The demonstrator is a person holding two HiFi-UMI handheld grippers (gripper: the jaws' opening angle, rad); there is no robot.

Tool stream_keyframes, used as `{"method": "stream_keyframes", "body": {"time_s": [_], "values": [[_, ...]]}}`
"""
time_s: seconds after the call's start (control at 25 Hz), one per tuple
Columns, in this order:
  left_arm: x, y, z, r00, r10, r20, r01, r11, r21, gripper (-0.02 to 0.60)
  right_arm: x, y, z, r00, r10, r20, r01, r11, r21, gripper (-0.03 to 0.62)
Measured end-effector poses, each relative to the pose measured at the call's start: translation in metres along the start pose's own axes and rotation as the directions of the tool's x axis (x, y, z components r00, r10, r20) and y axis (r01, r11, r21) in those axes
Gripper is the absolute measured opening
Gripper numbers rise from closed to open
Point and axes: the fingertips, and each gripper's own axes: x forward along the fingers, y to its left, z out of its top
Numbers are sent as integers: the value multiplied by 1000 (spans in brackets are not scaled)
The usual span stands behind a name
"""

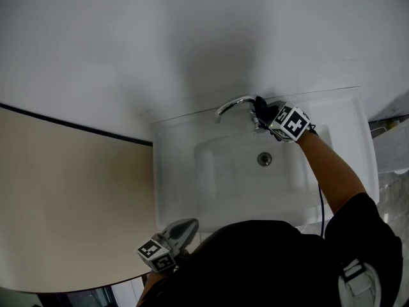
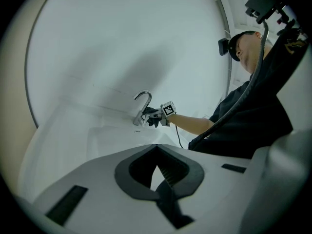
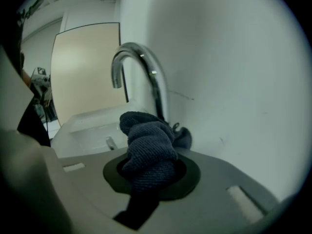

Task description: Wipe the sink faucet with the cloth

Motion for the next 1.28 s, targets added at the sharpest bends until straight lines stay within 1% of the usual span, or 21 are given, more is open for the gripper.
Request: {"method": "stream_keyframes", "body": {"time_s": [0.08,0.16,0.2,0.28,0.32,0.36,0.4,0.44,0.48,0.52,0.56,0.6,0.64,0.68,0.76,0.84,0.92,1.04,1.12,1.28], "values": [[-1,-2,0,1000,-7,3,7,1000,13,0,5,16,0,999,-16,-46,10,993,-120,51],[-1,-2,4,1000,-1,11,1,1000,-6,0,10,19,4,995,-47,-89,29,980,-197,49],[0,-2,4,1000,1,11,-1,1000,-8,0,12,19,6,992,-58,-108,31,972,-235,49],[-1,1,-2,1000,2,-2,-2,1000,8,0,14,19,5,989,-66,-133,19,944,-328,49],[-1,1,-5,1000,4,-9,-4,1000,15,0,13,19,4,989,-58,-137,5,933,-361,49],[-1,-1,-5,1000,6,-7,-6,1000,14,0,12,18,2,990,-44,-132,-7,932,-362,49],[-1,-4,-3,1000,4,6,-4,1000,7,0,9,15,0,993,-25,-113,-13,947,-320,49],[-3,-6,-1,1000,2,21,-2,1000,1,0,5,10,-3,997,-7,-77,-11,973,-229,49],[-7,-6,0,999,5,32,-5,1000,-1,0,0,3,-7,1000,-1,-28,-2,995,-100,49],[-13,-4,-2,999,12,38,-12,1000,0,0,-3,-7,-15,1000,-15,17,15,999,45,51],[-19,0,-5,999,22,37,-22,1000,1,0,-3,-18,-27,998,-49,32,43,985,165,51],[-25,4,-9,999,35,32,-35,999,1,0,2,-26,-42,996,-85,7,81,970,228,51],[-30,9,-13,998,52,21,-52,999,-1,0,11,-31,-57,993,-110,-44,118,966,228,51],[-34,13,-18,998,69,8,-69,998,-5,0,23,-33,-68,987,-123,-100,140,973,182,51],[-38,17,-25,996,88,-10,-89,996,-15,0,44,-32,-77,971,-143,-190,151,988,28,51],[-40,15,-27,995,101,-20,-101,994,-33,0,58,-37,-78,955,-172,-241,147,982,-119,51],[-38,11,-25,994,107,-22,-108,993,-45,0,63,-43,-76,942,-187,-278,120,963,-243,51],[-36,8,-21,993,111,-34,-112,993,-38,0,61,-42,-70,924,-222,-312,83,911,-403,51],[-34,7,-19,993,107,-45,-108,994,-20,0,54,-40,-62,915,-261,-307,96,881,-464,51],[-27,1,-13,994,97,-40,-98,995,-23,0,33,-33,-38,908,-311,-281,123,839,-530,51]]}}
